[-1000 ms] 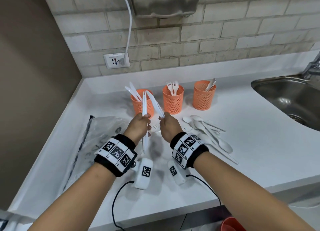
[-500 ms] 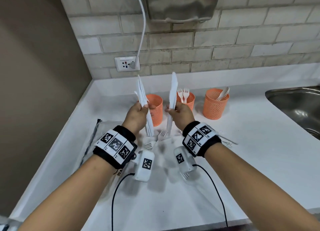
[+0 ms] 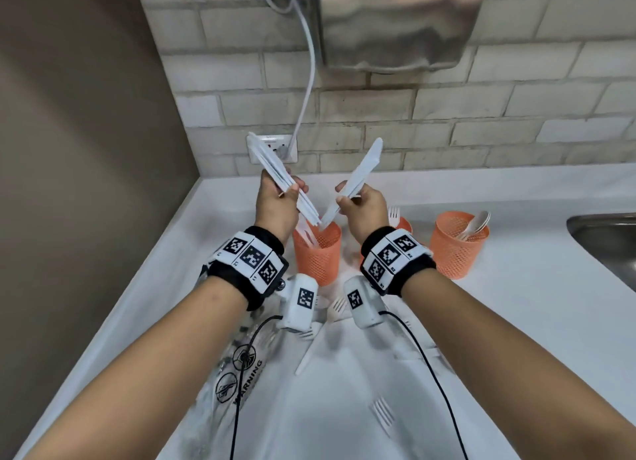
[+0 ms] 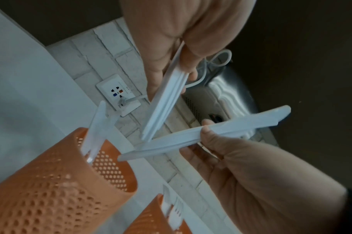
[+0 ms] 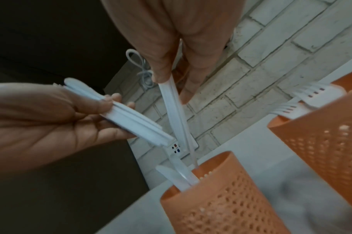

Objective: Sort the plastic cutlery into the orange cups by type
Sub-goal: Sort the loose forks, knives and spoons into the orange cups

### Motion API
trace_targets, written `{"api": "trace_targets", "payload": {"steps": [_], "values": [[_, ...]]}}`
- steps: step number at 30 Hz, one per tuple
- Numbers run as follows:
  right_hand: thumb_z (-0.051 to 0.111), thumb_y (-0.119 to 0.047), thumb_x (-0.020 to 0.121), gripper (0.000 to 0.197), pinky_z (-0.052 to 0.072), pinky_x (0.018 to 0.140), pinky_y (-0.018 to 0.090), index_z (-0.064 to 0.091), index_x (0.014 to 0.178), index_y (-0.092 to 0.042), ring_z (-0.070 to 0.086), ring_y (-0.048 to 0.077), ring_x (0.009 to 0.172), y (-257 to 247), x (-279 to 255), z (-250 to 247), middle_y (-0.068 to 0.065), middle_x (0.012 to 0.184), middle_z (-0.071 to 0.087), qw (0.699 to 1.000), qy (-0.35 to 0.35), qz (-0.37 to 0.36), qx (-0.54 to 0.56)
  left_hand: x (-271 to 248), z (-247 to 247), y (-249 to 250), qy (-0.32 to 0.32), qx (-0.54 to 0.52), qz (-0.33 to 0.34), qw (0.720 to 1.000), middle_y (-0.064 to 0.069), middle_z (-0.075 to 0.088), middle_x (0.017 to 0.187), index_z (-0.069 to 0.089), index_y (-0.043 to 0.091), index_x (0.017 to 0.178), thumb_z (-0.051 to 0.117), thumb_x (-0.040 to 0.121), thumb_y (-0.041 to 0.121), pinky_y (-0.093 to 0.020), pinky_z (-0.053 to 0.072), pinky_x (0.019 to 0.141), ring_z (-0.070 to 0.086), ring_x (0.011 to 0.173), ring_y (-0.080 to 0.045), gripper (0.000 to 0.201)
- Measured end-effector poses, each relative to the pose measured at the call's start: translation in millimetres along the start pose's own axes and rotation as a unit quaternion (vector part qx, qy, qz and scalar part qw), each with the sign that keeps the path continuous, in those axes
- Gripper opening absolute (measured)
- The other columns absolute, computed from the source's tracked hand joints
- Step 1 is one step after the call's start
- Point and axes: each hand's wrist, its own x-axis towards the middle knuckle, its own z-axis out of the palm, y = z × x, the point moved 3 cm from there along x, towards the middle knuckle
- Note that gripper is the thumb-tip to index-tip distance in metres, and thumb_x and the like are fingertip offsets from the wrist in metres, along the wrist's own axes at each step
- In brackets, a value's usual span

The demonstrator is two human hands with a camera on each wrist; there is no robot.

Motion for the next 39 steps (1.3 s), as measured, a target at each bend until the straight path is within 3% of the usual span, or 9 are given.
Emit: {"api": "trace_targets", "payload": {"steps": [6,9,11,14,20,24,27,31,39], "values": [[0.058,-0.004,0.087,0.025,0.048,0.083,0.027,0.064,0.111,0.0,0.064,0.029,0.103,27.5,7.7,15.1,0.017,0.112,0.068,0.985,-0.044,0.02,-0.167,11.7,5.8,-40.9,0.009,0.134,-0.083,0.988,-0.005,0.063,0.096,0.051,0.017,0.083,0.048,0.091,-0.002,-0.039,0.05,0.095,0.063,0.099,-0.028,0.02],[0.058,-0.012,0.087,0.024,0.042,0.075,0.023,0.068,0.108,-0.01,0.064,0.027,0.099,42.2,7.8,21.0,0.012,0.108,0.07,0.949,-0.09,0.032,-0.302,11.8,6.1,-50.6,-0.004,0.162,-0.09,0.983,-0.012,0.067,0.105,0.06,0.008,0.1,0.055,0.088,0.001,-0.036,0.051,0.094,0.063,0.101,-0.028,0.015],[0.058,-0.018,0.086,0.021,0.041,0.083,0.029,0.067,0.105,-0.016,0.059,0.029,0.104,48.8,7.4,23.8,0.011,0.105,0.07,0.927,-0.101,0.029,-0.359,15.0,5.2,-54.0,0.0,0.149,-0.079,0.986,-0.005,0.065,0.092,0.058,0.007,0.107,0.056,0.087,0.001,-0.031,0.05,0.086,0.06,0.092,-0.023,0.021],[0.054,-0.021,0.088,0.018,0.046,0.09,0.039,0.063,0.1,-0.011,0.058,0.034,0.103,50.1,6.9,25.9,0.016,0.102,0.068,0.922,-0.095,0.011,-0.375,19.1,3.6,-54.8,0.011,0.14,-0.058,0.988,0.007,0.056,0.077,0.054,0.016,0.089,0.049,0.089,-0.005,-0.017,0.045,0.075,0.057,0.088,-0.019,0.021],[0.048,-0.022,0.09,0.028,0.047,0.091,0.039,0.065,0.11,-0.014,0.057,0.036,0.106,45.4,1.5,27.7,0.016,0.106,0.068,0.891,-0.146,-0.002,-0.429,14.4,-0.4,-58.1,-0.017,0.267,-0.029,0.963,-0.003,0.059,0.098,0.063,-0.001,0.107,0.044,0.091,-0.006,0.007,0.034,0.06,0.052,0.091,-0.01,0.025],[0.057,-0.026,0.086,0.029,0.048,0.093,0.035,0.065,0.113,-0.019,0.058,0.03,0.109,41.9,-4.7,24.7,0.008,0.109,0.069,0.906,-0.151,0.008,-0.396,9.6,-7.0,-49.1,0.005,0.284,-0.028,0.958,-0.001,0.058,0.099,0.062,0.003,0.11,0.049,0.09,0.0,-0.003,0.037,0.065,0.056,0.099,-0.018,0.024],[0.061,-0.024,0.084,0.04,0.046,0.097,0.032,0.058,0.123,-0.016,0.059,0.026,0.111,36.5,-9.6,17.6,0.006,0.117,0.066,0.918,-0.156,0.01,-0.365,2.7,-14.6,-38.0,0.011,0.313,-0.022,0.949,-0.01,0.061,0.118,0.063,0.007,0.11,0.054,0.088,0.005,-0.018,0.04,0.09,0.057,0.11,-0.023,0.024],[0.059,-0.011,0.085,0.032,0.039,0.078,0.018,0.06,0.116,-0.008,0.06,0.023,0.095,26.8,-22.4,1.8,0.012,0.109,0.066,0.938,-0.149,-0.007,-0.313,-18.9,-27.2,-20.7,0.044,0.355,0.002,0.934,-0.014,0.048,0.128,0.064,0.015,0.11,0.056,0.086,0.011,-0.021,0.035,0.099,0.051,0.116,-0.025,0.026],[0.058,-0.009,0.086,0.019,0.037,0.065,0.016,0.066,0.103,-0.004,0.05,0.014,0.078,21.9,-64.6,-41.3,0.002,0.087,0.055,0.922,-0.171,-0.015,-0.348,-84.2,-13.9,-35.6,-0.111,0.407,-0.011,0.906,-0.009,0.062,0.119,0.068,0.011,0.103,0.057,0.086,0.008,-0.02,0.039,0.092,0.058,0.109,-0.023,0.021]]}}
